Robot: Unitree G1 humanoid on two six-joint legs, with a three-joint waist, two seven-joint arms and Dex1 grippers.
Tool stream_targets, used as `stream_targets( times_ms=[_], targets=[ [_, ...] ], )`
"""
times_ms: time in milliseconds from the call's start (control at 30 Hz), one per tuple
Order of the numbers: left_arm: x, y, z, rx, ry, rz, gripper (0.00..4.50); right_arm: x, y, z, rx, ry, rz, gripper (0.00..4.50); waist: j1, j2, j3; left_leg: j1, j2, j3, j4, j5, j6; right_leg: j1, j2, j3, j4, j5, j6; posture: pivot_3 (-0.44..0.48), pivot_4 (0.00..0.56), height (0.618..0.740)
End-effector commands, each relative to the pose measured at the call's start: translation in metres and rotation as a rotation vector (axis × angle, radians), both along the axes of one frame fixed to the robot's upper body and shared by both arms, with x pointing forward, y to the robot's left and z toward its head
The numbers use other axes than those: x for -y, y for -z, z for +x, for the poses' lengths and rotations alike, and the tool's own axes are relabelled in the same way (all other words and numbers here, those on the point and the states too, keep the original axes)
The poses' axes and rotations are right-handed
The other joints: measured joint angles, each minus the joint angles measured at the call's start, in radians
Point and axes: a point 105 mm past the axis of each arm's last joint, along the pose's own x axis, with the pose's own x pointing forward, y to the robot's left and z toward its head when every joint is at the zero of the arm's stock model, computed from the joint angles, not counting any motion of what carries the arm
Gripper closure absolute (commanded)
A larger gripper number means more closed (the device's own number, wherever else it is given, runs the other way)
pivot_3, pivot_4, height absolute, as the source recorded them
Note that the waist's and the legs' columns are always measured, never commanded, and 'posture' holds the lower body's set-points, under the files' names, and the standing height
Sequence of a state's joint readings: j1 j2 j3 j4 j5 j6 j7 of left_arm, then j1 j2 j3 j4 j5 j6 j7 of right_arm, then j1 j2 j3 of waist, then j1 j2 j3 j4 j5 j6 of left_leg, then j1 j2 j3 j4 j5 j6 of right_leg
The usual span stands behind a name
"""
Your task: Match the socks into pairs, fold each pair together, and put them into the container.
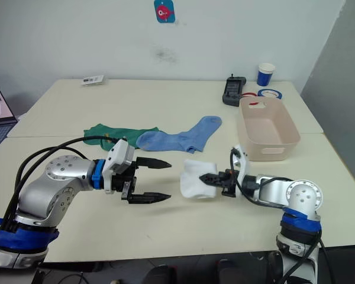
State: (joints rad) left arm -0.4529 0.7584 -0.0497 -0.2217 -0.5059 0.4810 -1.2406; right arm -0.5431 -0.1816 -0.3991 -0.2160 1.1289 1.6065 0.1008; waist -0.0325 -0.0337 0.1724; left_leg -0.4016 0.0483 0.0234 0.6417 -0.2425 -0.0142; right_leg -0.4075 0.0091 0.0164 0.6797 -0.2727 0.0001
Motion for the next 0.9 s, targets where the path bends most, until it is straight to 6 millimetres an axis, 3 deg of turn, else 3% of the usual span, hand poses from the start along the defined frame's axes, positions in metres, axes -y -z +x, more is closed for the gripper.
stream_targets(
  times_ms=[33,100,200,333,467,667,767,900],
  targets=[
    [0.005,-0.018,0.003,0.054,-0.01,-0.056,0.02,0.008,-0.027,-0.007,0.153,0.007,-0.016,4.5,0.0,0.001,0.0,0.0,0.0,0.0,0.0,0.0,0.0,0.0,0.0,0.0,0.0,0.0,0.0,0.0,0.15,0.74],
    [0.01,-0.031,0.008,0.06,-0.036,-0.119,0.02,0.011,-0.041,-0.011,0.24,0.003,-0.045,4.5,0.0,0.0,0.001,0.0,0.0,0.0,0.0,0.0,0.0,0.0,0.0,0.0,0.0,0.0,0.0,0.0,0.15,0.74],
    [0.019,-0.053,0.02,0.071,-0.086,-0.215,0.02,0.024,-0.074,-0.001,0.391,0.07,-0.079,4.5,0.0,0.0,0.002,-0.001,0.0,0.0,0.0,0.0,0.0,0.0,0.0,0.0,-0.001,0.0,0.0,0.0,0.15,0.74],
    [0.038,-0.075,0.027,0.09,-0.085,-0.278,0.02,0.06,-0.122,0.02,0.603,0.192,-0.236,4.5,0.001,0.003,0.005,-0.001,-0.003,0.001,0.001,0.0,0.0,0.0,0.0,0.002,-0.001,0.001,0.001,0.0,0.15,0.74],
    [0.064,-0.091,0.036,0.123,-0.102,-0.285,0.02,0.104,-0.144,0.05,0.805,0.314,-0.534,4.5,0.003,0.002,0.005,-0.002,-0.002,0.002,0.0,0.0,0.0,0.001,0.001,0.001,-0.005,0.0,0.002,0.0,0.15,0.74],
    [0.092,-0.109,0.047,0.144,-0.14,-0.321,0.02,0.158,-0.124,0.1,1.042,0.284,-1.132,4.5,-0.002,0.001,0.005,-0.002,-0.002,0.005,0.0,0.0,0.0,0.0,0.001,0.004,-0.006,0.0,0.002,0.0,0.15,0.74],
    [0.1,-0.111,0.05,0.15,-0.155,-0.316,0.02,0.164,-0.112,0.114,1.093,0.194,-1.27,4.5,-0.004,0.002,0.006,-0.002,-0.002,0.007,0.0,0.0,0.0,-0.002,0.001,0.006,-0.004,0.0,0.002,0.0,0.15,0.74],
    [0.103,-0.112,0.053,0.155,-0.172,-0.329,0.02,0.157,-0.089,0.129,1.12,0.046,-1.351,4.5,-0.007,0.003,0.006,0.0,-0.001,0.007,-0.001,0.002,-0.004,-0.003,0.002,0.007,-0.001,0.0,0.002,0.0,0.15,0.74]
  ],
)
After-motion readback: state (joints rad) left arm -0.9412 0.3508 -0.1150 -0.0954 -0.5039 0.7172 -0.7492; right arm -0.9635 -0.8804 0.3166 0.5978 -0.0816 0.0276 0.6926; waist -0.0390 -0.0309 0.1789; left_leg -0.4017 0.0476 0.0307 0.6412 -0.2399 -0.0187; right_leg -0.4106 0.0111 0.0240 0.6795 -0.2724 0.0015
